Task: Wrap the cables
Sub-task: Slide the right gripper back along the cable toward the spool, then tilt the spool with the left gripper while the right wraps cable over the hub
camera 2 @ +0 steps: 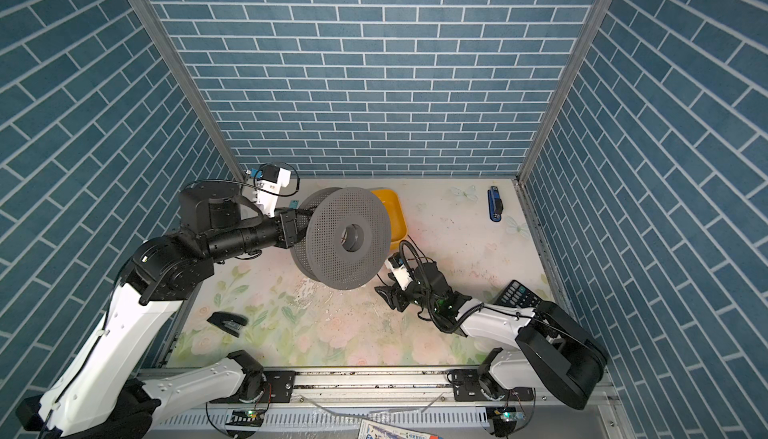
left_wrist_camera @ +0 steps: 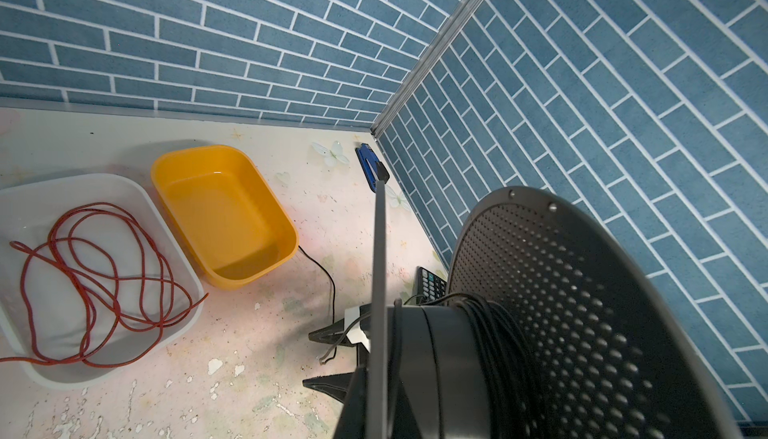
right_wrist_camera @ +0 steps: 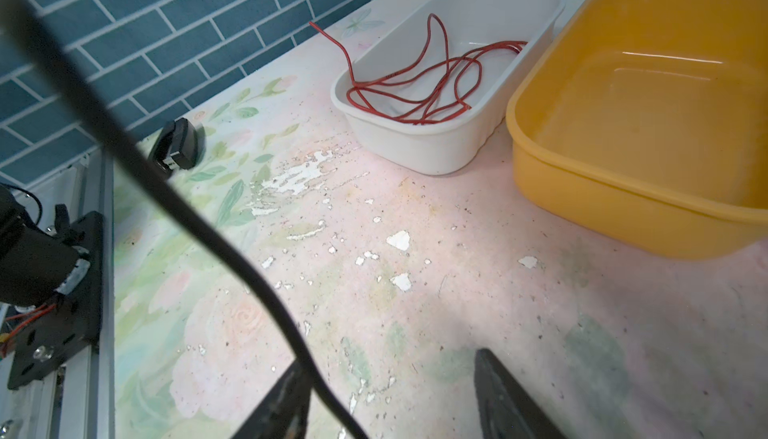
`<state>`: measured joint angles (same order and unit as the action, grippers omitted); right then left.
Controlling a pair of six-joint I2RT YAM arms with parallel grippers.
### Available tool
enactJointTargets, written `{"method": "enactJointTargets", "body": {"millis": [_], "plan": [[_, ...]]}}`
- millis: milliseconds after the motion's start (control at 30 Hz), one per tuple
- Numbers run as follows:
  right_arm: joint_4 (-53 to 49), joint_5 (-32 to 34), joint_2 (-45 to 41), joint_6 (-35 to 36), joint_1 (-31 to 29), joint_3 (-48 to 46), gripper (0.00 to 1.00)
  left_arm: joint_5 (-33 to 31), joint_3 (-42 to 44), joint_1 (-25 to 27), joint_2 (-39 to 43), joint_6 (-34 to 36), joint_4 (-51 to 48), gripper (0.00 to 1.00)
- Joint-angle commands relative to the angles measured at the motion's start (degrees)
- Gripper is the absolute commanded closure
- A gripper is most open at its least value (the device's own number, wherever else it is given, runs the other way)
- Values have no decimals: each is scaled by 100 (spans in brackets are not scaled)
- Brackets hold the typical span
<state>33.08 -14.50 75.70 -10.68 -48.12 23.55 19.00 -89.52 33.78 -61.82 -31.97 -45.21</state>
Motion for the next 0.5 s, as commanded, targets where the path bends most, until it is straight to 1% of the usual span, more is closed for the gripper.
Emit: {"method": "enactJointTargets", "body": {"millis": [0,133,233,267,300,367,467], "plan": [[422,-43,182,134,-39,316,50,121,-61,-21,85,-55,350,100],[525,-104,365,85,-47,319,68,61,-105,-24,74,-35,272,100],[590,-72,359,0,-65,274,84,-88,-154,-27,67,51,162,100],[573,-47,334,-12,-66,243,88,-139,-183,-28,66,76,116,100],[562,8,301,-36,-76,211,91,-181,-196,-37,64,100,85,100],[356,391,206,-202,-90,189,100,-178,-199,-83,56,146,55,100],[-201,903,48,-311,-162,238,100,100,-88,-390,1,109,89,100]]}}
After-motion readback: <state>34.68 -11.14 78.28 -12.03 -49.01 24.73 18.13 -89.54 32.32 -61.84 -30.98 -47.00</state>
